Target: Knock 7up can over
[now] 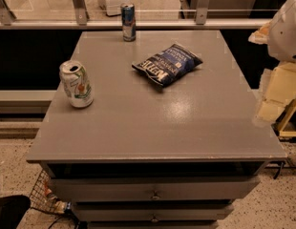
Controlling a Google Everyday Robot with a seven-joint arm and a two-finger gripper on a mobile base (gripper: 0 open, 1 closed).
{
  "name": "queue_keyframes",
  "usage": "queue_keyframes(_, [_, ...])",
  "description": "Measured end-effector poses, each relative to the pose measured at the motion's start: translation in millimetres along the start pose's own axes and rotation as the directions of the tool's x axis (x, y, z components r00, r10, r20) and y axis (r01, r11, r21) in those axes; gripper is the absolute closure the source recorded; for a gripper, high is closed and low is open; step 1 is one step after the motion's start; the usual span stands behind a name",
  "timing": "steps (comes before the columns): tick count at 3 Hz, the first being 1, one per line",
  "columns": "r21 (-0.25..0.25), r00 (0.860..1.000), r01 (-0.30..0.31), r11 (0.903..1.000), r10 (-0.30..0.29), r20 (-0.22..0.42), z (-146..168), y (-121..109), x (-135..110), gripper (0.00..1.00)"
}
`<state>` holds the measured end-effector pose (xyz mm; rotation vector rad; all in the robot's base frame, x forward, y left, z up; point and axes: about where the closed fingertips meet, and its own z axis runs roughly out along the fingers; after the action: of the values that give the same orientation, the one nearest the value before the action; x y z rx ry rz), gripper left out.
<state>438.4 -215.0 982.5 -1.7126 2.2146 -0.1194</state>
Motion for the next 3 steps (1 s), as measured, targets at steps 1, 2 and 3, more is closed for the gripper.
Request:
queue_keyframes(1, [0.0, 1.0, 0.0, 1.0, 0.0, 0.0, 0.0, 0.0, 0.0, 0.0])
queue_keyframes(2, [0.019, 0.997, -0.023, 0.9996, 0.021, 0.068, 3.6, 0.2, -11.5, 0.0])
queue_keyframes(3, [0.047, 0.976, -0.079, 0.9958, 0.067, 0.206, 12.6, 2.4, -32.8, 0.0])
